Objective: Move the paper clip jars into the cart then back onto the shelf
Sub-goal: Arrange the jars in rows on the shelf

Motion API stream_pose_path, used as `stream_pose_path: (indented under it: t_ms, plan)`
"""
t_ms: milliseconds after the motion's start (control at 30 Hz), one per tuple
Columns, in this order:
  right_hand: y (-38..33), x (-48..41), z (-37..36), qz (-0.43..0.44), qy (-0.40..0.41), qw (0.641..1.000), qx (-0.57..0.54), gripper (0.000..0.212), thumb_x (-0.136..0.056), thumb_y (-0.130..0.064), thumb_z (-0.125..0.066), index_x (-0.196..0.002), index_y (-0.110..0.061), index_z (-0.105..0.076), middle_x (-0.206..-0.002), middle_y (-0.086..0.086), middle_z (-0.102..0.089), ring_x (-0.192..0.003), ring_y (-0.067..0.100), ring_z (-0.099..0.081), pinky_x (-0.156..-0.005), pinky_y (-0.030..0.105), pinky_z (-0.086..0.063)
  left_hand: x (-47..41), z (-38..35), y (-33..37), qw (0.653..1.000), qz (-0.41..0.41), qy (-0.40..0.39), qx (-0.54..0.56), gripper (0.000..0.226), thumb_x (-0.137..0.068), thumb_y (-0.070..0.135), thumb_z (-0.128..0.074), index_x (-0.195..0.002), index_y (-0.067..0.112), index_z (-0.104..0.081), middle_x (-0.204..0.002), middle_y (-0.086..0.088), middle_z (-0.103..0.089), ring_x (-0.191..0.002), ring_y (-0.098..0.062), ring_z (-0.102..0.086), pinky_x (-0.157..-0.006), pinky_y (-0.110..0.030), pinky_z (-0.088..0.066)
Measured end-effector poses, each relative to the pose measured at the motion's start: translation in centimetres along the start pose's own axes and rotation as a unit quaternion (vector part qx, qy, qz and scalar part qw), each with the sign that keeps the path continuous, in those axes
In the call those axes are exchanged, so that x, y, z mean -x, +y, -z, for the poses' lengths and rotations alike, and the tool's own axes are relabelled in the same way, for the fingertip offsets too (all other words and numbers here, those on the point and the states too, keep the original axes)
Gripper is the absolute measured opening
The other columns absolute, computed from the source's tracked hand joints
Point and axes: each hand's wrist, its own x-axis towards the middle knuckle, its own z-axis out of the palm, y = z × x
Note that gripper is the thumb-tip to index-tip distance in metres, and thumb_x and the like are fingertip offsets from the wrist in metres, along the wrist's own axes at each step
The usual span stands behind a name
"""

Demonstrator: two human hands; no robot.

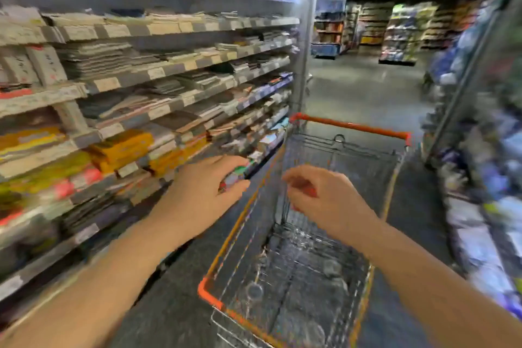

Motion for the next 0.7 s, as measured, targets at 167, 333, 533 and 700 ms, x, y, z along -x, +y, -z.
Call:
stream_pose_path:
  t_ms: [167,333,533,700]
  plan:
    - [8.3,3.2,-0.2,-0.107,0.016,0.994,0.013,0.024,-0.092,-0.020,-0.055,-0.114,-0.023,-0.062,-0.097,-0.011,-0.062,-0.087,0.001,-0.052,-0.071,0.006,-0.036,-3.3,-8.5,2.7,0.996,-0.022,-0.080,0.043,0.044,-0.087,0.046,-0.049,-0.123,0.023,-0.058,-0.119,0.002,-0.063,-0.104,-0.015,-0.058,-0.086,-0.028,-0.040]
    - [14.0,2.5,-3.2,-0.198,0.032,0.980,-0.020,0.026,-0.092,-0.017,-0.054,-0.117,-0.018,-0.061,-0.098,-0.005,-0.062,-0.095,0.013,-0.057,-0.086,0.029,-0.044,-7.3,-15.7,2.1,0.984,-0.045,-0.159,0.071,0.037,-0.092,0.039,-0.051,-0.126,0.023,-0.054,-0.124,0.004,-0.059,-0.112,-0.016,-0.053,-0.085,-0.023,-0.033]
    - [21.4,-2.2,-9.2,-0.313,0.034,0.947,-0.062,0.029,-0.094,-0.021,-0.052,-0.122,-0.021,-0.057,-0.110,-0.008,-0.061,-0.102,0.008,-0.055,-0.086,0.020,-0.042,-13.1,-25.2,-2.6,0.965,-0.071,-0.241,0.079,0.039,-0.094,0.039,-0.047,-0.130,0.024,-0.049,-0.126,0.005,-0.058,-0.115,-0.015,-0.053,-0.096,-0.030,-0.039]
    - [27.0,-3.3,-16.0,-0.438,0.050,0.893,-0.096,0.034,-0.093,-0.019,-0.054,-0.127,-0.022,-0.053,-0.113,-0.008,-0.058,-0.105,0.010,-0.053,-0.083,0.022,-0.044,-15.7,-33.1,-6.4,0.951,-0.089,-0.284,0.085,0.042,-0.093,0.035,-0.050,-0.132,0.022,-0.047,-0.131,0.003,-0.056,-0.119,-0.018,-0.051,-0.098,-0.035,-0.040]
